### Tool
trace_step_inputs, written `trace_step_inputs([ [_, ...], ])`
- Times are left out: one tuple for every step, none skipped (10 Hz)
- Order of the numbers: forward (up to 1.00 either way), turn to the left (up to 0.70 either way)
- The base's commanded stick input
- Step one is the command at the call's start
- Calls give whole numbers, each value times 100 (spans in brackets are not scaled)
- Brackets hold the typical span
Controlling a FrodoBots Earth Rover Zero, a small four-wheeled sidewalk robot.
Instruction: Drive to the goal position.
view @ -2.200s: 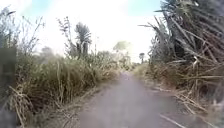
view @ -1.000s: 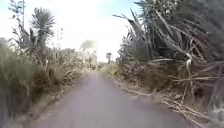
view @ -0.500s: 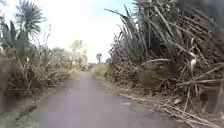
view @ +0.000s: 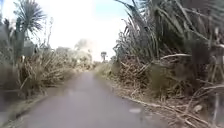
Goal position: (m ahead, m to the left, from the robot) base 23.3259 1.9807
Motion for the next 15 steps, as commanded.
trace_step_inputs([
  [70,34],
  [70,34],
  [70,34],
  [70,34],
  [70,34],
  [70,34],
  [70,-1],
  [70,-1],
  [70,-1],
  [42,-1],
  [0,0],
  [0,0],
  [0,0],
  [0,0],
  [0,0],
])
